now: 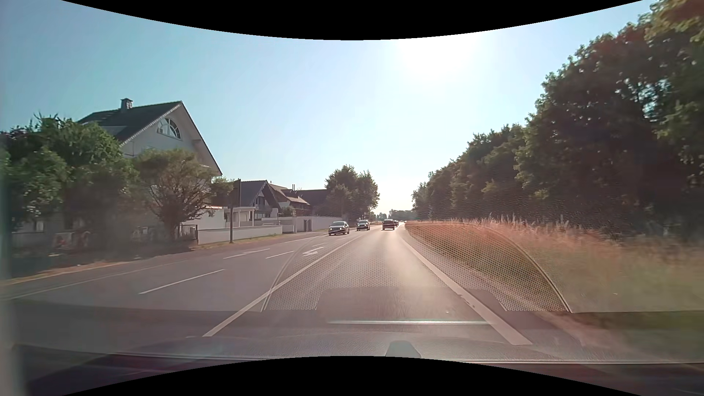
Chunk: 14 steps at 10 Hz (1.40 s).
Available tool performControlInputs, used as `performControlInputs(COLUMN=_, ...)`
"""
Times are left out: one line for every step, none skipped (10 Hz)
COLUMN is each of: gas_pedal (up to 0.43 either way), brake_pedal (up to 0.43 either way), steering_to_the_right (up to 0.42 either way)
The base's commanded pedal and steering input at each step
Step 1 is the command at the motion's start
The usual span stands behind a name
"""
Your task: Follow the waypoints while adhering to traffic rules and regulations
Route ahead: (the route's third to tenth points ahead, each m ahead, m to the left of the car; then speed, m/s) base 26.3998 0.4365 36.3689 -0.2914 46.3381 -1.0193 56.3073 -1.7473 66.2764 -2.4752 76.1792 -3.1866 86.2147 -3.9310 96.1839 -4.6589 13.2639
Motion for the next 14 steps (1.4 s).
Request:
performControlInputs(gas_pedal=0.059, brake_pedal=0.000, steering_to_the_right=0.006)
performControlInputs(gas_pedal=0.059, brake_pedal=0.000, steering_to_the_right=0.006)
performControlInputs(gas_pedal=0.059, brake_pedal=0.000, steering_to_the_right=0.006)
performControlInputs(gas_pedal=0.059, brake_pedal=0.000, steering_to_the_right=0.006)
performControlInputs(gas_pedal=0.059, brake_pedal=0.000, steering_to_the_right=0.005)
performControlInputs(gas_pedal=0.059, brake_pedal=0.000, steering_to_the_right=0.006)
performControlInputs(gas_pedal=0.059, brake_pedal=0.000, steering_to_the_right=0.006)
performControlInputs(gas_pedal=0.059, brake_pedal=0.000, steering_to_the_right=0.005)
performControlInputs(gas_pedal=0.059, brake_pedal=0.000, steering_to_the_right=0.005)
performControlInputs(gas_pedal=0.059, brake_pedal=0.000, steering_to_the_right=0.006)
performControlInputs(gas_pedal=0.059, brake_pedal=0.000, steering_to_the_right=0.005)
performControlInputs(gas_pedal=0.059, brake_pedal=0.000, steering_to_the_right=0.005)
performControlInputs(gas_pedal=0.059, brake_pedal=0.000, steering_to_the_right=0.005)
performControlInputs(gas_pedal=0.059, brake_pedal=0.000, steering_to_the_right=0.005)
